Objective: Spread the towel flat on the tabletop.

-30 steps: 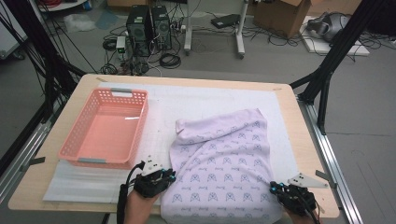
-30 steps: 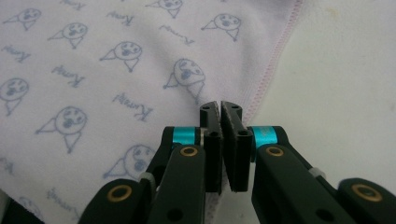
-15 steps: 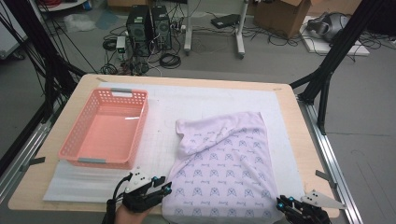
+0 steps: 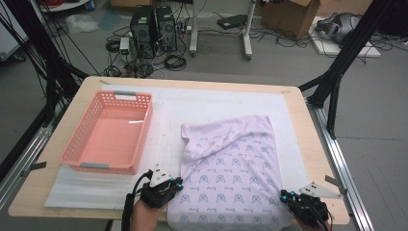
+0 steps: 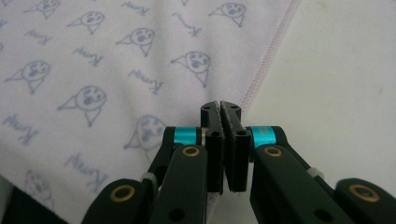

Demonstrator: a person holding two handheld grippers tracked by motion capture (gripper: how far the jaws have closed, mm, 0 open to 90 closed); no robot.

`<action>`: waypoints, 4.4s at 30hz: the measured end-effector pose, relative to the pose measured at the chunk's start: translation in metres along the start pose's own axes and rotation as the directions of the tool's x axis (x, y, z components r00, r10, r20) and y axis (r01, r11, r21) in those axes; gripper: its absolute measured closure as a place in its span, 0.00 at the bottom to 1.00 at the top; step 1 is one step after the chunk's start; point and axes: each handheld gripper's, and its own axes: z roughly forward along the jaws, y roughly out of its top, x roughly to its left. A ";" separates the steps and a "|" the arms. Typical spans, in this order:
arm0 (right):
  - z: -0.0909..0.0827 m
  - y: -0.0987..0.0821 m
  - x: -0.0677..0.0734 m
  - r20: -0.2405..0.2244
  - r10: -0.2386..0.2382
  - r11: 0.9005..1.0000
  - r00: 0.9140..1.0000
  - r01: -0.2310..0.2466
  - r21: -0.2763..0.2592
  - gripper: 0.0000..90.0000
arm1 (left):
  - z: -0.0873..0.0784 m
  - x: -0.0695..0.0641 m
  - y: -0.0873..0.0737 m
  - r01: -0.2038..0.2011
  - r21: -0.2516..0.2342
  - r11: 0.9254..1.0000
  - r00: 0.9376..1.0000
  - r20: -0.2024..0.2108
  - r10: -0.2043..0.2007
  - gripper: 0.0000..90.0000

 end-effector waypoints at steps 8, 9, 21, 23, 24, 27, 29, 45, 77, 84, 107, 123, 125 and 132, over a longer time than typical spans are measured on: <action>-0.028 -0.017 0.009 -0.042 -0.021 1.000 0.999 0.021 -0.005 0.99 | -0.032 -0.005 -0.020 0.032 -0.003 0.999 0.998 0.050 -0.032 0.95; -0.032 -0.020 0.009 -0.045 -0.021 1.000 0.999 0.021 -0.007 0.99 | -0.035 -0.006 -0.023 0.035 -0.007 0.999 0.998 0.058 -0.035 0.95; -0.012 -0.001 0.004 -0.008 0.028 0.998 1.000 -0.029 -0.049 0.61 | -0.020 0.014 -0.005 0.085 -0.114 0.990 0.996 0.036 -0.082 0.57; -0.002 0.004 0.002 0.013 0.031 0.999 0.999 -0.031 -0.034 0.61 | -0.020 0.018 -0.002 0.092 -0.124 0.988 0.995 0.040 -0.088 0.57; 0.004 0.006 0.001 0.017 0.024 1.000 1.000 -0.024 -0.020 0.66 | -0.019 0.020 -0.001 0.092 -0.130 0.987 0.995 0.040 -0.088 0.57; 0.009 0.008 -0.002 -0.003 0.011 1.000 1.000 -0.011 0.002 0.95 | -0.016 0.026 0.004 0.091 -0.133 0.987 0.995 0.049 -0.085 0.56; 0.006 0.008 -0.004 -0.002 -0.005 1.000 1.000 0.005 0.026 0.97 | -0.011 0.031 0.009 0.097 -0.131 0.987 0.994 0.055 -0.091 0.56; 0.001 0.017 -0.028 -0.018 0.012 0.999 1.000 -0.012 -0.035 0.66 | 0.045 0.054 0.049 0.068 -0.049 0.996 0.998 0.011 -0.068 0.59; 0.081 0.095 -0.077 -0.006 -0.020 0.999 1.000 0.019 -0.040 0.62 | 0.080 0.081 0.085 0.114 -0.098 0.989 0.993 0.029 -0.112 0.50; 0.123 0.123 -0.093 0.028 -0.018 1.000 0.999 0.018 -0.003 0.67 | 0.097 0.097 0.100 0.153 -0.122 0.981 0.986 -0.053 -0.160 0.51; 0.141 0.142 -0.094 0.204 -0.040 0.999 0.978 0.046 -0.025 0.84 | 0.110 0.106 0.104 0.163 -0.075 0.984 0.949 -0.260 -0.177 0.87; 0.081 0.113 -0.092 -0.043 0.000 0.999 0.999 -0.002 -0.040 0.42 | 0.071 0.088 0.098 0.116 -0.244 0.963 0.993 0.054 -0.106 0.22; 0.070 0.106 -0.090 -0.063 -0.008 0.998 0.998 0.003 -0.067 0.33 | 0.064 0.084 0.098 0.098 -0.261 0.960 0.994 0.077 -0.081 0.22; 0.037 0.090 -0.076 -0.076 -0.081 0.986 0.994 0.069 -0.153 0.22 | 0.044 0.069 0.092 0.054 -0.277 0.959 0.993 0.116 -0.022 0.21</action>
